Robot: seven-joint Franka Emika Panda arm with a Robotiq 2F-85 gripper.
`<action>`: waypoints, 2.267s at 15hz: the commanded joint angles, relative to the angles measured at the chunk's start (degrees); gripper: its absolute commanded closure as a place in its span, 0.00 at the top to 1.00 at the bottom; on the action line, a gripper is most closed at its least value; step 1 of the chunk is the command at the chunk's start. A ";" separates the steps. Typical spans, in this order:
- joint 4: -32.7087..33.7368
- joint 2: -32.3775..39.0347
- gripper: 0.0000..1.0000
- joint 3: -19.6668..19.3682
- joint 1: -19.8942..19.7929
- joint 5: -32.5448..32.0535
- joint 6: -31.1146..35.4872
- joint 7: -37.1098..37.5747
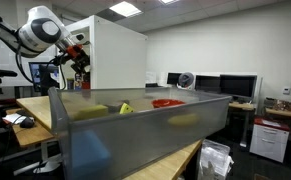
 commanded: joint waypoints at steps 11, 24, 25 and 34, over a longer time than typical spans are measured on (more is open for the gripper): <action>-0.64 -0.49 0.29 1.20 -1.53 0.69 1.87 3.15; -3.61 -7.42 0.29 -6.83 6.97 11.77 -1.96 2.69; -4.15 -8.56 0.29 -7.36 7.23 12.37 -2.18 2.64; -6.51 -19.15 0.29 -13.17 14.11 20.40 -19.31 0.32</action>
